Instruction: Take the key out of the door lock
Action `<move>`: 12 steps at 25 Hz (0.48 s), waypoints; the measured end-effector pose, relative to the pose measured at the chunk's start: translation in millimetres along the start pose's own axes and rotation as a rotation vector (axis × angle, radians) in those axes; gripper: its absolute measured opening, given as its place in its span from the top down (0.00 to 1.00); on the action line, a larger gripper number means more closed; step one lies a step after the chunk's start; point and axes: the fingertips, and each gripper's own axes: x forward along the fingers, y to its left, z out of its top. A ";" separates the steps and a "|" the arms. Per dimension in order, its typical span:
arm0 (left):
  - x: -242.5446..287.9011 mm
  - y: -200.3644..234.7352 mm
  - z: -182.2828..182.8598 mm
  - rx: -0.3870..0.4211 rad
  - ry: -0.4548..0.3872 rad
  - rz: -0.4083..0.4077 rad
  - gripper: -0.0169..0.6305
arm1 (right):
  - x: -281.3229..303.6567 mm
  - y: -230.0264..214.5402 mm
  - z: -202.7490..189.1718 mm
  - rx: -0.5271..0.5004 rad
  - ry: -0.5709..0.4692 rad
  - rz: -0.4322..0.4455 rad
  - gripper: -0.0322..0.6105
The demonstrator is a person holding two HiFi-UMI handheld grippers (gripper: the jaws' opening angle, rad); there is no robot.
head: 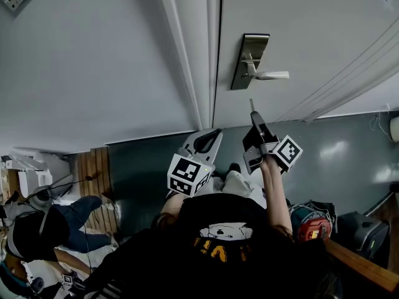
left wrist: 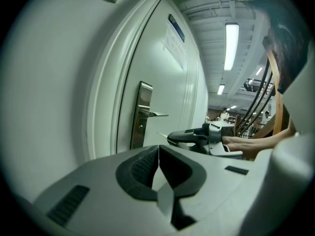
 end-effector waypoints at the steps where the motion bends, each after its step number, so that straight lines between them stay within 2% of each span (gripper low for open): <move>1: -1.5 -2.2 -1.7 -0.002 0.001 -0.003 0.96 | -5.0 2.8 -0.7 -0.007 0.001 0.003 0.92; 6: -4.9 -15.1 -4.6 -0.002 0.003 -0.022 0.96 | -30.6 18.3 -8.2 -0.075 0.031 0.015 0.92; 12: 11.0 -23.5 -15.5 -0.009 0.024 -0.049 0.96 | -54.3 4.5 -10.6 -0.147 0.069 -0.026 0.92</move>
